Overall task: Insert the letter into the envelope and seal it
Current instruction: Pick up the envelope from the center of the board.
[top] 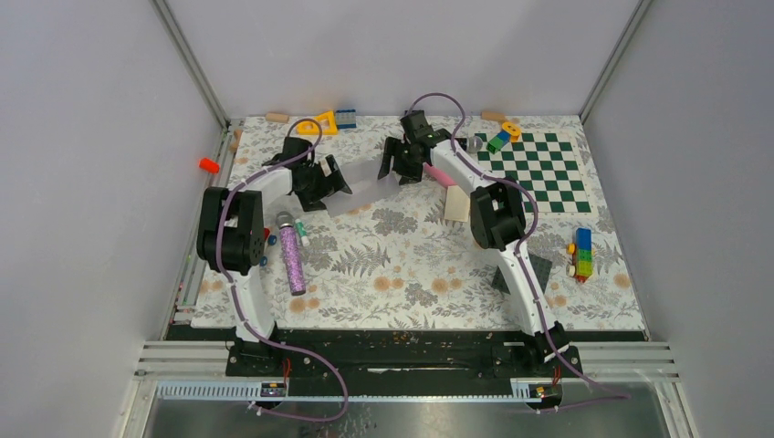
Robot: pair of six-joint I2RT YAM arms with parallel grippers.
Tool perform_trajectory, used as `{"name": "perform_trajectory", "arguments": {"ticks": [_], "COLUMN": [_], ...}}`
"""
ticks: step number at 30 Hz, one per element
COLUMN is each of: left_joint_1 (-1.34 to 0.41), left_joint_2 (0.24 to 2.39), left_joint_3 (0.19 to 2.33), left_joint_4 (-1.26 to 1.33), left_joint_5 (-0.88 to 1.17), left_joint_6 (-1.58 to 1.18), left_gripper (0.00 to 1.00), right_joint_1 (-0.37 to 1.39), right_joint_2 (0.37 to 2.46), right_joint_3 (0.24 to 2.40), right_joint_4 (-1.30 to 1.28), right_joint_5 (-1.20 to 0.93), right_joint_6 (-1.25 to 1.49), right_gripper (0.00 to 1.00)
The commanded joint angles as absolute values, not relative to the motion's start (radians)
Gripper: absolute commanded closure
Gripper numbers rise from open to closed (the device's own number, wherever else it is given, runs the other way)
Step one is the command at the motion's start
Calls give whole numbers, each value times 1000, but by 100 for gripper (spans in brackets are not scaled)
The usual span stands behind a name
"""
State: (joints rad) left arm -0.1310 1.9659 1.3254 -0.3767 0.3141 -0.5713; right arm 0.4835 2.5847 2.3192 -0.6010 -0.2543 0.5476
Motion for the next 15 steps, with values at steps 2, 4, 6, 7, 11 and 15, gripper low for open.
{"name": "perform_trajectory", "arguments": {"ticks": [2, 4, 6, 7, 11, 15], "left_joint_1": [-125, -121, -118, -116, -107, -100], "left_joint_2": [1926, 1920, 1910, 1903, 1872, 1848], "left_joint_3": [1279, 1265, 1251, 1242, 1197, 1162], "left_joint_4": [-290, -268, -240, -231, -160, -92], "left_joint_5": [416, 429, 447, 452, 487, 527], "left_joint_6": [-597, -600, -604, -605, -617, -627], "left_gripper": [1, 1, 1, 1, 1, 1], "right_joint_1": [497, 497, 497, 497, 495, 495], "right_joint_2": [2601, 2601, 2602, 2602, 2602, 2603], "right_joint_3": [2350, 2349, 2351, 2350, 2351, 2350], "right_joint_4": [-616, -616, -616, -615, -617, -615], "right_joint_5": [-290, -292, -294, -295, -299, -306], "right_joint_6": [564, 565, 564, 562, 562, 563], "right_gripper": [24, 24, 24, 24, 24, 24]}}
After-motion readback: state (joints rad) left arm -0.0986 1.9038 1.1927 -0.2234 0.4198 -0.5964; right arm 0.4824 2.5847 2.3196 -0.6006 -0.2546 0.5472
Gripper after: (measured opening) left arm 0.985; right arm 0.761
